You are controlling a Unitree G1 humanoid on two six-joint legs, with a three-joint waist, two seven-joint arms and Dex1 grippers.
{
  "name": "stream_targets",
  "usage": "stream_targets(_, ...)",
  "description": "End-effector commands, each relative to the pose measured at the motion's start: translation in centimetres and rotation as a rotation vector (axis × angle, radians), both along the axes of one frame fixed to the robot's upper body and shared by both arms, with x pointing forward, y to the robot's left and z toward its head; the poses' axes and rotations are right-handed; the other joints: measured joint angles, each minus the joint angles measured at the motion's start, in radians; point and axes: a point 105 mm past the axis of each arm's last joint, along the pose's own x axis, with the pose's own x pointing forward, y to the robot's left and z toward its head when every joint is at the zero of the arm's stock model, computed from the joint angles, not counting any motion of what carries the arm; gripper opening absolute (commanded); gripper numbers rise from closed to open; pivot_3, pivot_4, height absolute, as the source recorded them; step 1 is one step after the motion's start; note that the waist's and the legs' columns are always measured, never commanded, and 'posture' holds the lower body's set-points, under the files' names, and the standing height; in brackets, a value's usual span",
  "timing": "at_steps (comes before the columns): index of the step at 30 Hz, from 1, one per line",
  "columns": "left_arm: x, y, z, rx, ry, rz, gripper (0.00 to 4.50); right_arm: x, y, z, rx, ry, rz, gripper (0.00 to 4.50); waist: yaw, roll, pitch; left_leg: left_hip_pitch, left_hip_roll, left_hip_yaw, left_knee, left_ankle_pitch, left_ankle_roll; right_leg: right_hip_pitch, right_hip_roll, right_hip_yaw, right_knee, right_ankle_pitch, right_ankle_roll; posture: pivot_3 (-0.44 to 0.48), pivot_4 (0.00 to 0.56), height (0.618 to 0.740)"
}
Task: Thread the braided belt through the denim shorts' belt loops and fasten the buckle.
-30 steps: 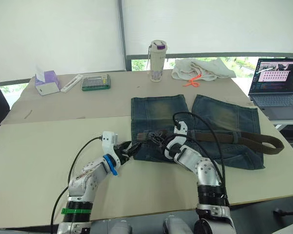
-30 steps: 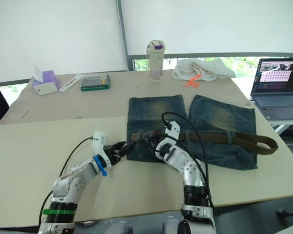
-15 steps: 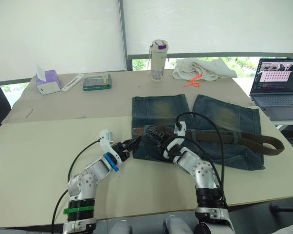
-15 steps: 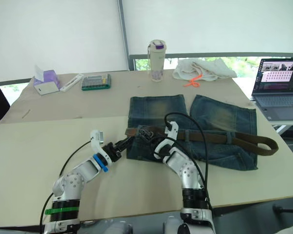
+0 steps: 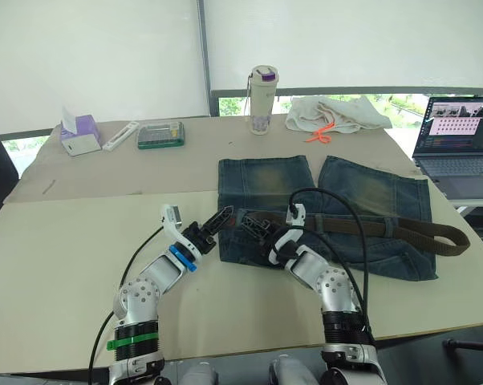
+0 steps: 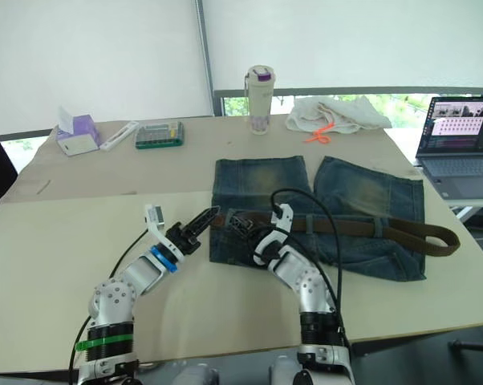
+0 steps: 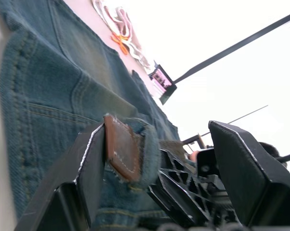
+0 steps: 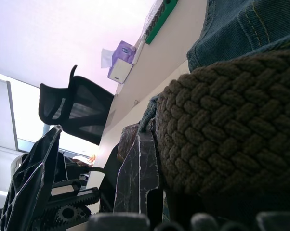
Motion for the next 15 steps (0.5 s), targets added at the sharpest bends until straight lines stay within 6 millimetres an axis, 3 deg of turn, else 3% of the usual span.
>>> stream_targets(1, -0.2, -0.3, 1.3, -0.028, -0.047, -0.020, 3.48, -0.1, 0.5, 0.9, 0.048, -0.019, 0.016, 0.00, 0.001, 0.000, 0.000, 0.000, 0.000, 0.000, 0.000, 0.000, 0.000, 0.000, 0.000, 0.000, 0.000, 0.000, 0.000, 0.000, 0.150, 0.740)
stream_targets(7, 0.0, -0.7, 1.2, -0.033, -0.039, -0.027, 3.48, -0.4, 0.7, 1.2, 0.044, -0.037, 0.034, 0.00, 0.000, 0.000, 0.000, 0.000, 0.000, 0.000, 0.000, 0.000, 0.000, 0.000, 0.000, 0.000, 0.000, 0.000, 0.000, 0.000, 0.150, 0.740)
stream_targets(11, 0.2, -0.8, 0.8, -0.016, -0.027, -0.018, 2.44, -0.6, 0.8, 1.1, 0.026, -0.048, 0.045, 0.00, 0.000, 0.000, 0.000, 0.000, 0.000, 0.000, 0.000, 0.000, 0.000, 0.000, 0.000, 0.000, 0.000, 0.000, 0.000, 0.000, 0.150, 0.740)
stream_targets(15, 0.3, -0.9, 0.2, 0.005, -0.011, -0.008, 0.98, -0.9, 1.1, 1.2, 0.000, -0.071, 0.070, 0.00, 0.000, 0.000, 0.000, 0.000, 0.000, 0.000, 0.000, 0.000, 0.000, 0.000, 0.000, 0.000, 0.000, 0.000, 0.000, 0.000, 0.150, 0.740)
